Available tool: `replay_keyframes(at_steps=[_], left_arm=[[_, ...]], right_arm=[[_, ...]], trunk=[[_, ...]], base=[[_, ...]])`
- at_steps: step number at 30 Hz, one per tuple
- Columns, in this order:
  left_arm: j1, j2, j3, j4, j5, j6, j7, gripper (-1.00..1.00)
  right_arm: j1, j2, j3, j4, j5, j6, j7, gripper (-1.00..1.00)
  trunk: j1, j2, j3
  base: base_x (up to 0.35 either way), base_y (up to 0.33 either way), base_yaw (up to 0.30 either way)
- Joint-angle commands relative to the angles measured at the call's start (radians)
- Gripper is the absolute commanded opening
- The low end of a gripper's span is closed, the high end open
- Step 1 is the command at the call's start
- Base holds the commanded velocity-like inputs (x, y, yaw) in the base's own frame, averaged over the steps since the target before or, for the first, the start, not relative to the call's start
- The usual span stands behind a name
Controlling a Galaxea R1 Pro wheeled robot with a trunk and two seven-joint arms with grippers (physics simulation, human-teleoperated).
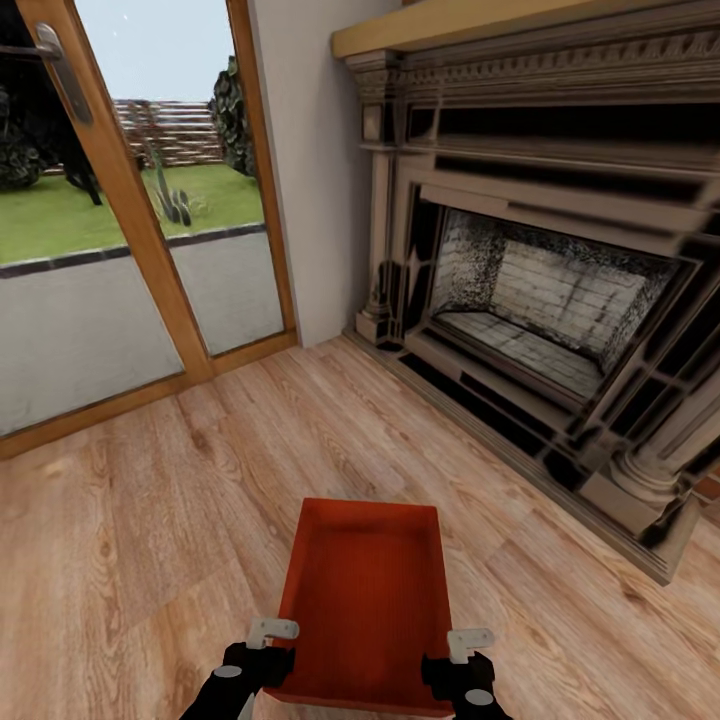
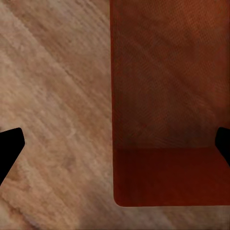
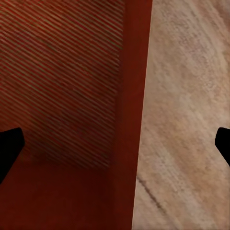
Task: Move the two storage containers from the living room to the garage. In the garage, place one container on the floor and stack the other container on top of it (either order is fine).
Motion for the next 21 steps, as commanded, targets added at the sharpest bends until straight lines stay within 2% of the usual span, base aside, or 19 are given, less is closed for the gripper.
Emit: replay_keyframes(at_steps=[1, 21], left_arm=[[0.0, 0.0, -0.003, -0.002, -0.007, 0.005, 0.004, 1.0], [0.0, 0.001, -0.003, -0.002, -0.007, 0.005, 0.003, 1.0]], right_arm=[[-0.001, -0.001, 0.008, -0.001, -0.009, -0.001, -0.008, 1.0], [-0.001, 0.0, 0.008, -0.001, -0.01, -0.002, -0.01, 1.0]], trunk=[[0.0, 0.0, -0.002], [0.0, 0.0, -0.033]], base=[[0.0, 0.0, 0.0], [0.0, 0.0, 0.0]])
